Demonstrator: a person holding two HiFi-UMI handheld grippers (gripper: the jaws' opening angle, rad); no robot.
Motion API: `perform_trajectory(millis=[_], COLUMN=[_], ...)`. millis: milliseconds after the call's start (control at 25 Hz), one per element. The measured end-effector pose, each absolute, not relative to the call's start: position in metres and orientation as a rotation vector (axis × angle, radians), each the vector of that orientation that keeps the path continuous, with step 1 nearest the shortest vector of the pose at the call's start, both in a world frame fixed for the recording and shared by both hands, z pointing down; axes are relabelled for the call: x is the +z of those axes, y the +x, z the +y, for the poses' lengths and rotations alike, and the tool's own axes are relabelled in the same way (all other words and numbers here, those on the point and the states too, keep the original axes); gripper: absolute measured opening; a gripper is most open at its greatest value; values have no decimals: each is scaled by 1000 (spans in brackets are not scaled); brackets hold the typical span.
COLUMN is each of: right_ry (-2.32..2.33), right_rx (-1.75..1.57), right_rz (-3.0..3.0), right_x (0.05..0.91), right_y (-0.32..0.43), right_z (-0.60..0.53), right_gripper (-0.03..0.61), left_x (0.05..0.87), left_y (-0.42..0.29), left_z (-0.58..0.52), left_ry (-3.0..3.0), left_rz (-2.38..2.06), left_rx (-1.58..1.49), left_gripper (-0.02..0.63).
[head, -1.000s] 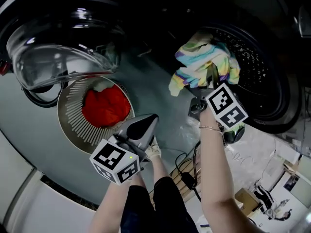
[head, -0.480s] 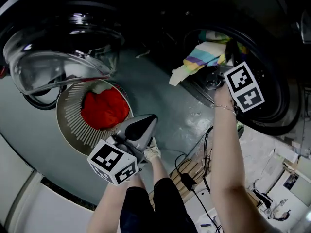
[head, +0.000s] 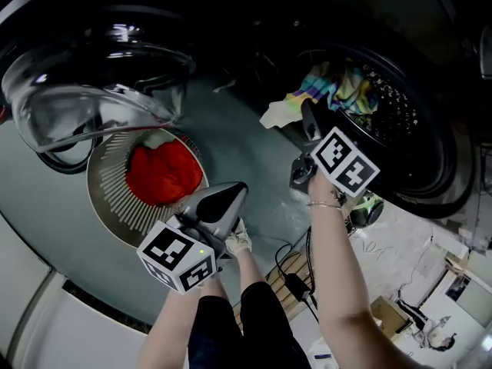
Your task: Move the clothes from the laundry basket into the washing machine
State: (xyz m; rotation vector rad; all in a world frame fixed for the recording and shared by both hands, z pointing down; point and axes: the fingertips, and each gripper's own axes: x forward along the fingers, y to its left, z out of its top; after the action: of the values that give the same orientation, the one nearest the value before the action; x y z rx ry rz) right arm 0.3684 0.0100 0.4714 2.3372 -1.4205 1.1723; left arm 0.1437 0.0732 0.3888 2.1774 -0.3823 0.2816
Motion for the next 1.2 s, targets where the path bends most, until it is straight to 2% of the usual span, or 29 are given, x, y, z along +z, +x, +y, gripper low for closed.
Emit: perform_trajectory(millis=[160, 440, 600, 640, 680, 920, 1200], right_ry=[2215, 2273, 2303, 2304, 2312, 2481, 2676], right_rx=[1351, 1536, 1537, 1493, 1440, 1108, 722], right_rz=[-1360, -1335, -1306, -1333, -1375, -1635, -1470], right_x=[521, 548, 545, 539, 531, 461, 390], right_y=[336, 334, 340, 340, 341, 362, 436], right_z=[31, 19, 19, 19, 17, 1, -20], right_gripper=[413, 319, 179, 92, 43, 38, 38], left_x=[395, 401, 403, 403, 402, 386, 372], left_y=[144, 133, 126, 126, 127, 133, 132], left_z=[78, 73, 68, 68, 68, 72, 72], left_ry=[2167, 2172, 2162, 2159, 2162, 2203, 2209], left_rz=[-384, -423, -476, -476, -469, -408, -407], left_rx=[263, 292, 286, 283, 281, 258, 251], left_gripper=[0, 0, 0, 0, 0, 0, 0])
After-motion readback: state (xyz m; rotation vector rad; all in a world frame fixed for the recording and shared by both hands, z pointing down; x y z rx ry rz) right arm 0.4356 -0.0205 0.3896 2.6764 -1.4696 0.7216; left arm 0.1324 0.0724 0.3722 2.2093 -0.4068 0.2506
